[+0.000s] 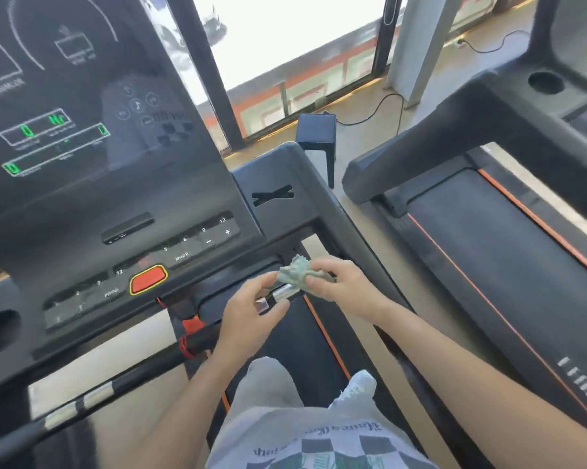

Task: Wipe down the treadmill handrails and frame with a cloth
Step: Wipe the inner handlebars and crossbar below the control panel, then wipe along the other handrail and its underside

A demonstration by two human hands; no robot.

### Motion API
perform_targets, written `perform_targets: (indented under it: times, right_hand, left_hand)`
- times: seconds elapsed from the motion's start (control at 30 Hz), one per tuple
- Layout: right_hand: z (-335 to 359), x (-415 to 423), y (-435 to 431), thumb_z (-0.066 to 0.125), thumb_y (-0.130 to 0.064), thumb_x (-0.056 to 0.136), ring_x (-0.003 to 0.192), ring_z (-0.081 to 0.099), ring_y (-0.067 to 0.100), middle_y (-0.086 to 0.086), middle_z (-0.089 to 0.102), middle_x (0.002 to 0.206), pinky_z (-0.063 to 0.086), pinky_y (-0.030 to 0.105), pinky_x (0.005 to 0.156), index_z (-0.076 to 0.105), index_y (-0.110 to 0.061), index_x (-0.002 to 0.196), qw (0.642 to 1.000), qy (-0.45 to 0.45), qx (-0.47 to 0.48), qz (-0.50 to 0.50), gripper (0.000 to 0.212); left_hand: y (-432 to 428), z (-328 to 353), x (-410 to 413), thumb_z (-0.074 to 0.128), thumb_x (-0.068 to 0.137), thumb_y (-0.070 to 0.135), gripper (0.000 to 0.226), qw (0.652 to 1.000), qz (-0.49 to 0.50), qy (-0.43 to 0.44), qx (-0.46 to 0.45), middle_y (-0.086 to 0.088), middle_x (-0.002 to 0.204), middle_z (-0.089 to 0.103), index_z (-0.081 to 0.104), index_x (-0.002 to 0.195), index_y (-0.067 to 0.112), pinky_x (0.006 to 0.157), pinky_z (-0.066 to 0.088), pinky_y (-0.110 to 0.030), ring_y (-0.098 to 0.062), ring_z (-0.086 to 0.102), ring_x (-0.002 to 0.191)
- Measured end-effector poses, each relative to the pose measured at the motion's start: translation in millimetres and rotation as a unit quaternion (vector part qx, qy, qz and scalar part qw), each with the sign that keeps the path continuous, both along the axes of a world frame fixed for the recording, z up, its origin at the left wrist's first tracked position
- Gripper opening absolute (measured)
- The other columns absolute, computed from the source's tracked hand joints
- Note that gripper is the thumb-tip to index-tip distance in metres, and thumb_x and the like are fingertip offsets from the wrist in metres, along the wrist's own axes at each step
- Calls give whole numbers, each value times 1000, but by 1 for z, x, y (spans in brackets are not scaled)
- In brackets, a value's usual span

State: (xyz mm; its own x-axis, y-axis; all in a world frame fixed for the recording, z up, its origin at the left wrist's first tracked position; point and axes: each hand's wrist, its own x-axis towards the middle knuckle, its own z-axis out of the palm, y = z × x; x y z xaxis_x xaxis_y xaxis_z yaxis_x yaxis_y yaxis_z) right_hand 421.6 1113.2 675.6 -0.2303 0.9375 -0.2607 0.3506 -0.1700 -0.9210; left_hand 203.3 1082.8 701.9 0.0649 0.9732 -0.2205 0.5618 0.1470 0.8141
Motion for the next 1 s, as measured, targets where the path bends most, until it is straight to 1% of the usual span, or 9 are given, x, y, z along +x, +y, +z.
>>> perform_targets:
  times: [0.07, 0.13, 0.27, 0.4, 0.57, 0.7, 0.83, 0.9, 1.0]
  right_hand:
    - [12, 7, -3, 69, -33, 85, 101, 63, 13, 0, 62, 113, 50, 27, 91, 73, -14, 98, 999, 46, -24, -1, 23]
    - [21, 11, -7, 69, -31, 85, 95, 63, 14, 5, 60, 110, 51, 30, 88, 71, -12, 94, 995, 88, -46, -10, 21]
    - [35, 20, -7, 72, -24, 92, 72, 62, 2, 5, 61, 94, 49, 16, 64, 70, -7, 100, 979, 159, -70, -106, 19]
    - [36, 32, -7, 78, -29, 82, 66, 54, 15, 5, 59, 73, 45, 22, 59, 65, -6, 85, 971, 142, -62, -181, 27]
    - [30, 35, -1, 80, -39, 75, 60, 53, 20, 2, 62, 66, 44, 34, 57, 61, -20, 68, 967, 101, -64, -225, 28]
    - [38, 33, 23, 80, -30, 77, 60, 51, 16, 4, 58, 68, 43, 34, 55, 58, -11, 73, 971, 72, -45, -224, 30]
    - [59, 26, 67, 76, -4, 81, 61, 47, 4, -3, 57, 72, 40, 22, 60, 60, -8, 80, 982, -20, 18, -188, 16]
    - [66, 19, 90, 75, -3, 81, 69, 51, 4, -5, 61, 78, 39, 18, 66, 62, -11, 81, 971, -87, 94, -203, 15]
    - [56, 10, 116, 67, 3, 75, 87, 54, 19, -2, 63, 90, 40, 31, 77, 65, -11, 83, 916, -224, 279, -182, 16]
  left_hand:
    - [9, 12, 17, 80, 87, 19, 60, 998, -9, -56, -40, 23, 129, 60, 55, 138, 36, 87, 48, -7, 9, 59, 112]
    - [25, 20, 29, 80, 87, 19, 58, 990, -24, -107, -86, 19, 128, 62, 55, 138, 32, 86, 48, -8, 5, 61, 115]
    - [62, 21, 43, 81, 86, 20, 16, 974, -81, -154, -145, -4, 93, 76, 73, 96, 11, 81, 54, -32, -17, 68, 87]
    - [92, 16, 48, 79, 81, 33, 31, 944, -93, -239, -206, -24, 95, 69, 66, 89, 7, 100, 55, -53, -29, 68, 93]
    - [119, 20, 54, 71, 92, 23, 21, 911, -69, -323, -247, -10, 88, 66, 56, 90, 9, 73, 60, -41, -25, 68, 83]
    - [143, 21, 43, 76, 92, 17, 25, 954, -86, -230, -173, -5, 81, 59, 52, 86, 10, 60, 50, -34, -20, 58, 73]
    - [179, 29, 23, 79, 83, 1, 27, 975, -91, -190, -72, -12, 90, 69, 56, 78, 13, 76, 55, -43, -19, 65, 83]
    - [194, 38, 15, 79, 82, -4, 28, 980, -84, -181, -14, -8, 94, 73, 55, 77, 8, 82, 58, -37, -16, 69, 87]
    - [207, 37, 5, 80, 81, -3, 29, 982, -93, -115, 118, 1, 97, 73, 54, 77, 10, 77, 56, -28, -14, 67, 89]
